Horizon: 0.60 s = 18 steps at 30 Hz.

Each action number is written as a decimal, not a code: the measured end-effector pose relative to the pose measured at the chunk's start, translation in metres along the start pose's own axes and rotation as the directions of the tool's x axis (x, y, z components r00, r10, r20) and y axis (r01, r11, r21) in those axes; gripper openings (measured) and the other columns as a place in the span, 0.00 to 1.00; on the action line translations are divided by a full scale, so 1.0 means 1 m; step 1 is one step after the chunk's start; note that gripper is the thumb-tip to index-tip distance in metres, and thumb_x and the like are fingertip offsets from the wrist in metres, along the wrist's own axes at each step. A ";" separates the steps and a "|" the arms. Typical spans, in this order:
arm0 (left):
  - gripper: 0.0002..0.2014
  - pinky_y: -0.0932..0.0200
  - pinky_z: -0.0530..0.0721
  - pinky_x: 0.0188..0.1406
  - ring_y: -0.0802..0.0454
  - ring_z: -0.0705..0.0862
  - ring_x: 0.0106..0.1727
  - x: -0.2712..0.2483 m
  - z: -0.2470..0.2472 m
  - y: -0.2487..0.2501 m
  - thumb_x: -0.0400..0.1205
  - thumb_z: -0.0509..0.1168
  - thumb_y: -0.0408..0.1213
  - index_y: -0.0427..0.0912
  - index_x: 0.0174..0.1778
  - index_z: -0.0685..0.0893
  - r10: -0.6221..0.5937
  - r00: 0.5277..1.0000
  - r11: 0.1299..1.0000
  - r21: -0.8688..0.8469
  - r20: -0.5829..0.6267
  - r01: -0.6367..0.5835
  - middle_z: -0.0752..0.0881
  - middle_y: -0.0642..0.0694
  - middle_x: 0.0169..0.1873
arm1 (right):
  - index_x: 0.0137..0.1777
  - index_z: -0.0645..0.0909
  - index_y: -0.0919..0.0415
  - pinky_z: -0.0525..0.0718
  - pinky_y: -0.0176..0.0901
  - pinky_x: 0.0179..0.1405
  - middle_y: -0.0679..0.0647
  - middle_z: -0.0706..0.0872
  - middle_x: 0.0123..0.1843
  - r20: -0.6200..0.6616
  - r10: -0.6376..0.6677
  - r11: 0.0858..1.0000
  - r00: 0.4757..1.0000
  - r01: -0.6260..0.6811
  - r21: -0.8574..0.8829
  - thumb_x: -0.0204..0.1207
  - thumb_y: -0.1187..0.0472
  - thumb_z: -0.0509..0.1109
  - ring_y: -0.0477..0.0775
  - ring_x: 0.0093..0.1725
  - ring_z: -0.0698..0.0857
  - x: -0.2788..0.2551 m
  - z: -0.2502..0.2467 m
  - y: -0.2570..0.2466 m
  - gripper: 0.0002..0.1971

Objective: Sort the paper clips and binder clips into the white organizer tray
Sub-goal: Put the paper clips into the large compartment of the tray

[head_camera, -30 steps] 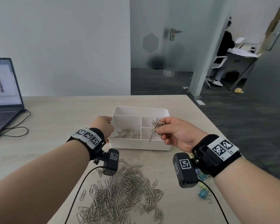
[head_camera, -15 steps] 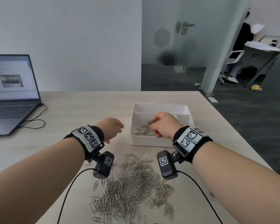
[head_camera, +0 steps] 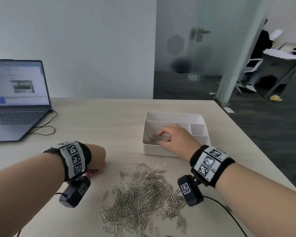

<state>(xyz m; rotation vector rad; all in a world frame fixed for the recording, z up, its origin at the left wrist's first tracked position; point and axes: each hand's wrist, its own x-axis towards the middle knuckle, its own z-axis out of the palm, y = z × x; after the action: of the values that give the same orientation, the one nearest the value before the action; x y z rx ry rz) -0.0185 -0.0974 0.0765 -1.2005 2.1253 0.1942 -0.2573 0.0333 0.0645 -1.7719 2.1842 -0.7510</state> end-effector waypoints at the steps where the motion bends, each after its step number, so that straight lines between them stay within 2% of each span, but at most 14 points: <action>1: 0.14 0.72 0.78 0.25 0.60 0.84 0.24 -0.003 0.001 0.000 0.79 0.58 0.34 0.40 0.40 0.90 0.020 1.000 0.999 -0.047 0.017 -0.019 0.86 0.52 0.24 | 0.61 0.84 0.49 0.78 0.37 0.52 0.44 0.78 0.59 0.000 -0.012 1.000 1.000 0.012 0.023 0.79 0.56 0.73 0.44 0.47 0.82 -0.010 -0.002 0.000 0.12; 3: 0.13 0.74 0.75 0.16 0.60 0.88 0.27 -0.007 0.005 0.003 0.80 0.58 0.32 0.39 0.44 0.90 0.079 0.997 0.980 -0.184 0.027 -0.073 0.90 0.49 0.31 | 0.62 0.84 0.48 0.81 0.33 0.50 0.43 0.81 0.58 0.086 0.002 0.999 0.996 -0.005 0.033 0.79 0.54 0.75 0.40 0.46 0.81 -0.031 -0.008 0.000 0.13; 4: 0.13 0.73 0.76 0.15 0.57 0.91 0.32 -0.007 0.008 0.005 0.80 0.58 0.32 0.37 0.47 0.90 0.108 0.994 0.965 -0.243 0.021 -0.100 0.91 0.48 0.34 | 0.64 0.83 0.48 0.82 0.32 0.49 0.43 0.82 0.58 0.184 0.029 0.999 0.983 -0.034 0.022 0.78 0.51 0.76 0.40 0.47 0.82 -0.041 -0.010 0.000 0.15; 7: 0.12 0.64 0.85 0.23 0.48 0.94 0.41 -0.010 0.013 0.021 0.82 0.60 0.33 0.35 0.51 0.89 0.179 0.984 0.919 -0.353 -0.017 -0.173 0.93 0.46 0.39 | 0.73 0.76 0.42 0.86 0.35 0.38 0.42 0.80 0.63 0.489 0.156 0.988 0.858 -0.126 -0.094 0.71 0.40 0.79 0.42 0.42 0.84 -0.067 -0.012 0.002 0.31; 9: 0.12 0.58 0.90 0.29 0.47 0.94 0.40 -0.012 0.017 0.033 0.82 0.61 0.33 0.37 0.52 0.89 0.232 0.972 0.881 -0.416 -0.037 -0.226 0.94 0.44 0.42 | 0.78 0.69 0.38 0.89 0.41 0.36 0.44 0.76 0.69 0.551 0.188 0.980 0.813 -0.118 -0.159 0.66 0.36 0.81 0.47 0.38 0.86 -0.077 -0.010 0.003 0.41; 12: 0.10 0.54 0.93 0.37 0.46 0.94 0.45 -0.015 0.020 0.049 0.80 0.61 0.31 0.43 0.49 0.87 0.330 0.943 0.816 -0.486 -0.053 -0.313 0.94 0.46 0.40 | 0.84 0.62 0.38 0.92 0.45 0.39 0.46 0.68 0.73 0.566 0.177 0.979 0.806 -0.083 -0.187 0.61 0.35 0.83 0.52 0.42 0.89 -0.084 -0.003 0.000 0.52; 14: 0.06 0.56 0.92 0.35 0.47 0.93 0.46 -0.019 0.021 0.056 0.78 0.64 0.39 0.48 0.48 0.83 0.346 0.934 0.843 -0.409 -0.085 -0.349 0.93 0.47 0.42 | 0.86 0.57 0.39 0.93 0.48 0.46 0.47 0.65 0.75 0.580 0.163 0.979 0.798 -0.059 -0.193 0.59 0.34 0.84 0.52 0.47 0.88 -0.084 0.001 -0.002 0.57; 15: 0.08 0.58 0.90 0.33 0.48 0.91 0.45 -0.021 0.020 0.058 0.76 0.67 0.46 0.50 0.49 0.81 0.340 0.933 0.874 -0.327 -0.116 -0.359 0.91 0.49 0.46 | 0.87 0.55 0.39 0.91 0.47 0.52 0.47 0.64 0.76 0.584 0.156 0.977 0.797 -0.038 -0.210 0.58 0.33 0.84 0.52 0.53 0.86 -0.083 0.003 -0.003 0.59; 16: 0.16 0.58 0.87 0.33 0.50 0.89 0.45 -0.021 0.020 0.058 0.74 0.70 0.55 0.52 0.53 0.78 0.330 0.931 0.905 -0.229 -0.156 -0.359 0.87 0.51 0.50 | 0.88 0.53 0.40 0.87 0.46 0.59 0.47 0.63 0.76 0.584 0.150 0.972 0.798 -0.009 -0.236 0.58 0.33 0.84 0.51 0.58 0.83 -0.082 0.006 -0.004 0.61; 18: 0.38 0.56 0.84 0.45 0.52 0.83 0.51 -0.021 0.020 0.054 0.64 0.74 0.70 0.56 0.66 0.72 0.321 0.923 0.935 -0.082 -0.211 -0.344 0.78 0.55 0.61 | 0.88 0.51 0.42 0.81 0.42 0.61 0.47 0.63 0.75 0.586 0.139 0.960 0.798 0.036 -0.277 0.56 0.31 0.84 0.49 0.60 0.78 -0.078 0.010 -0.006 0.64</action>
<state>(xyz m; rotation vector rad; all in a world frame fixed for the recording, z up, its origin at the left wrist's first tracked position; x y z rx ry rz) -0.0451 -0.0436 0.0641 -0.9438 2.5160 0.3717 -0.2284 0.1048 0.0487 -1.7371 1.9291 0.1547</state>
